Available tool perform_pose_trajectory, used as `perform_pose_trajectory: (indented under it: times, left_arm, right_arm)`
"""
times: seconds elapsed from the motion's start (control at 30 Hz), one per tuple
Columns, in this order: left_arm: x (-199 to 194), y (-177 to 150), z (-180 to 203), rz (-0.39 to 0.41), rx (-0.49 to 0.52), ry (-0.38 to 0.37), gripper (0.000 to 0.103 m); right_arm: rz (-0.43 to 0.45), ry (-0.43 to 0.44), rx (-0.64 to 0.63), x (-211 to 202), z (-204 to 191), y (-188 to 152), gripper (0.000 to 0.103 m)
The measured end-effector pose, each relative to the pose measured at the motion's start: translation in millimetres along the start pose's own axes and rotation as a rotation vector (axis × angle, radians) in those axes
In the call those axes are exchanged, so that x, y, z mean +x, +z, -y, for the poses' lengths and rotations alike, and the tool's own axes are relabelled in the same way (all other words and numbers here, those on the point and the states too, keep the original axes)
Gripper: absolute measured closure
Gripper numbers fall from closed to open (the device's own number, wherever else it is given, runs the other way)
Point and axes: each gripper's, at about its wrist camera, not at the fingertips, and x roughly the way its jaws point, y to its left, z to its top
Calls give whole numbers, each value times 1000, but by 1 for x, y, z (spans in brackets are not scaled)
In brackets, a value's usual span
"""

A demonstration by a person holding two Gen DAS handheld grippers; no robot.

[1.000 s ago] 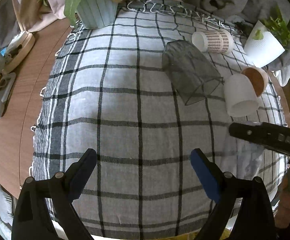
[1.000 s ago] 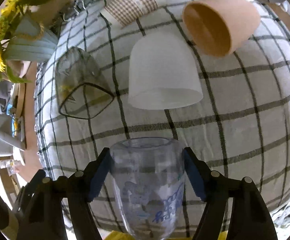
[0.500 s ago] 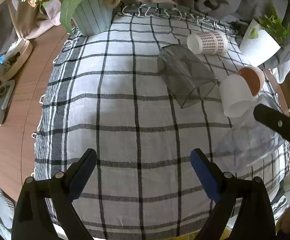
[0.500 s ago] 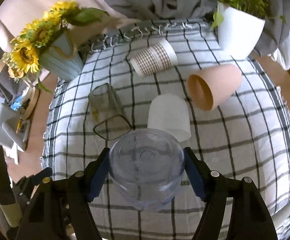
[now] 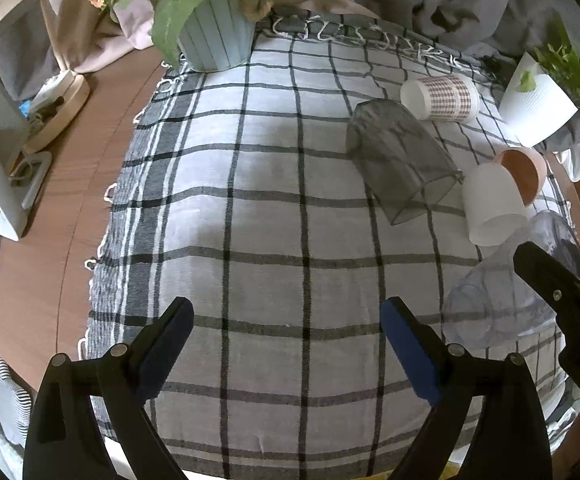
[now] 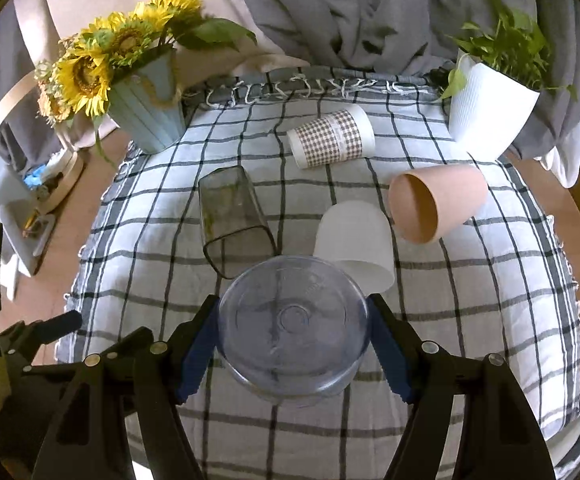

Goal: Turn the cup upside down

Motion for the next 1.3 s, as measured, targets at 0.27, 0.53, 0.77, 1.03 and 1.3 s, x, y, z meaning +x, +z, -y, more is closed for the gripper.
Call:
perform_pose_trajectory:
  times: [0.27, 0.53, 0.77, 1.03, 1.3]
  left_arm:
    - [-8, -2, -2, 18, -13, -2, 7]
    - [-16, -3, 2, 36, -4, 9, 7]
    - [-40, -8, 11, 89, 15, 31, 4]
    - [-77, -16, 19, 177, -18, 39, 2]
    - [-109, -26, 31, 263, 4, 65, 0]
  right_arm:
    - [-40, 30, 53, 1, 5, -5, 22]
    - [-36, 56, 78, -4, 9, -9, 19]
    - [11, 85, 88, -37, 15, -15, 16]
    - [85, 103, 104, -82, 27, -21, 14]
    - [223, 55, 84, -124, 34, -25, 8]
